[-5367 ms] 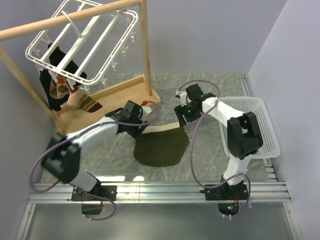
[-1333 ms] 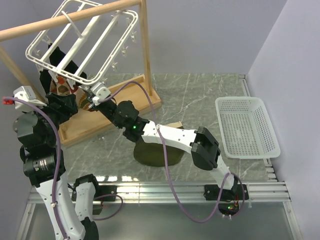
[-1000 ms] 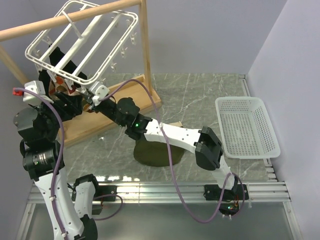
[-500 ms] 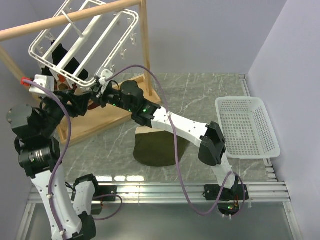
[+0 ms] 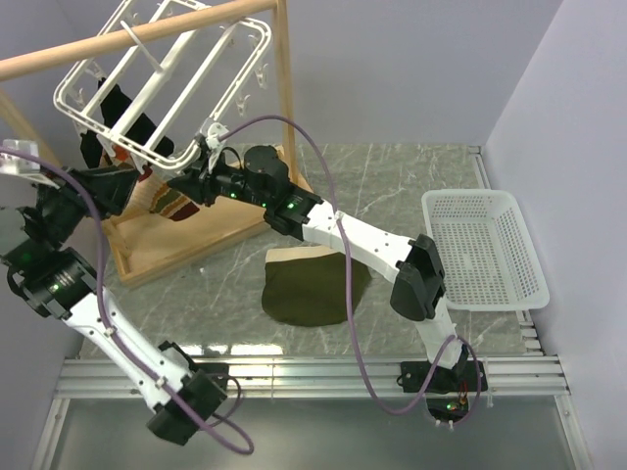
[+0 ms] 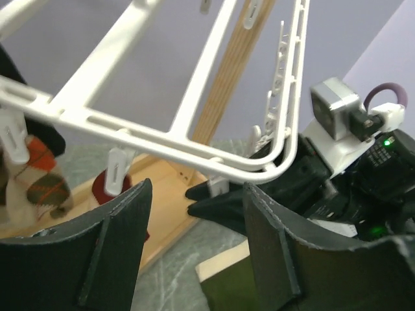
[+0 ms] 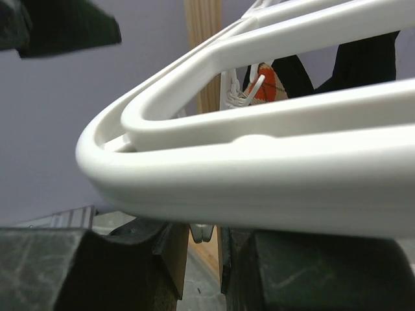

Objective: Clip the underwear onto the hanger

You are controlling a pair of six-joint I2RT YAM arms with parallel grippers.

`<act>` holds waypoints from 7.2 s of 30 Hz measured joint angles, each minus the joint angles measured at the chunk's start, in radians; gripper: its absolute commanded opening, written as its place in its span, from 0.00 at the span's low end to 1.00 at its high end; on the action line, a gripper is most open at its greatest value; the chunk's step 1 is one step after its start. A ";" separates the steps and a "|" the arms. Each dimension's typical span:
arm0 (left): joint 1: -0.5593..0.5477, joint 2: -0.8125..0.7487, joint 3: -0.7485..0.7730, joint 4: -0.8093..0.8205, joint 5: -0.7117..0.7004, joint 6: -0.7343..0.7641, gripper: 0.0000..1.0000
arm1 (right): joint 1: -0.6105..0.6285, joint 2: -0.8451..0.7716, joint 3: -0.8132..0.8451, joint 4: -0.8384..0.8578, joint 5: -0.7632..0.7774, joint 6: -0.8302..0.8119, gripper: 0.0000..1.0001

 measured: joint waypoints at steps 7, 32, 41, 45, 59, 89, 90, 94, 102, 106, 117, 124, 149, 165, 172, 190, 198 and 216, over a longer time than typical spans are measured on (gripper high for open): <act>0.100 0.046 -0.017 -0.020 0.214 -0.017 0.68 | -0.018 0.000 0.000 -0.005 -0.052 0.044 0.00; -0.096 0.331 0.300 -1.215 0.290 1.369 0.61 | -0.020 0.000 0.000 0.001 -0.164 0.085 0.00; -0.099 0.289 0.305 -1.242 0.291 1.452 0.64 | -0.020 0.000 0.000 0.006 -0.180 0.085 0.00; -0.101 0.314 0.341 -1.250 0.291 1.463 0.67 | -0.020 0.000 0.000 0.011 -0.192 0.084 0.00; -0.138 0.435 0.526 -1.252 0.293 1.317 0.73 | -0.019 0.000 0.000 0.013 -0.192 0.077 0.00; -0.215 0.432 0.509 -1.253 0.293 1.299 0.60 | 0.002 0.002 0.028 0.015 -0.209 0.099 0.00; -0.217 0.433 0.515 -1.252 0.293 1.299 0.59 | 0.002 0.002 0.028 0.015 -0.209 0.099 0.00; -0.224 0.435 0.530 -1.252 0.293 1.300 0.48 | 0.003 0.005 0.028 0.015 -0.209 0.100 0.00; -0.238 0.438 0.532 -1.248 0.288 1.304 0.09 | 0.003 0.008 0.028 0.010 -0.206 0.102 0.13; -0.240 0.440 0.532 -1.248 0.290 1.299 0.01 | 0.004 0.007 0.021 0.010 -0.188 0.098 0.50; -0.249 0.442 0.517 -1.252 0.290 1.257 0.01 | 0.076 -0.051 -0.136 0.050 0.138 -0.086 0.55; -0.250 0.441 0.512 -1.252 0.301 1.250 0.01 | 0.119 -0.083 -0.184 0.122 0.299 -0.179 0.47; -0.202 0.449 0.496 -1.251 0.307 1.161 0.72 | 0.131 -0.091 -0.199 0.190 0.375 -0.342 0.00; -0.118 0.389 0.412 -1.253 0.305 1.128 0.73 | 0.128 -0.091 -0.150 0.172 0.237 -0.210 0.00; -0.138 0.428 0.478 -1.252 0.304 1.119 0.72 | 0.124 -0.085 -0.145 0.167 0.235 -0.197 0.00; -0.190 0.483 0.568 -1.252 0.306 1.099 0.58 | 0.124 -0.076 -0.144 0.165 0.233 -0.169 0.00; -0.213 0.493 0.584 -1.255 0.310 1.094 0.32 | 0.122 -0.074 -0.144 0.163 0.233 -0.165 0.00; -0.221 0.518 0.586 -1.254 0.315 1.094 0.01 | 0.109 -0.120 -0.327 0.125 0.162 -0.168 0.58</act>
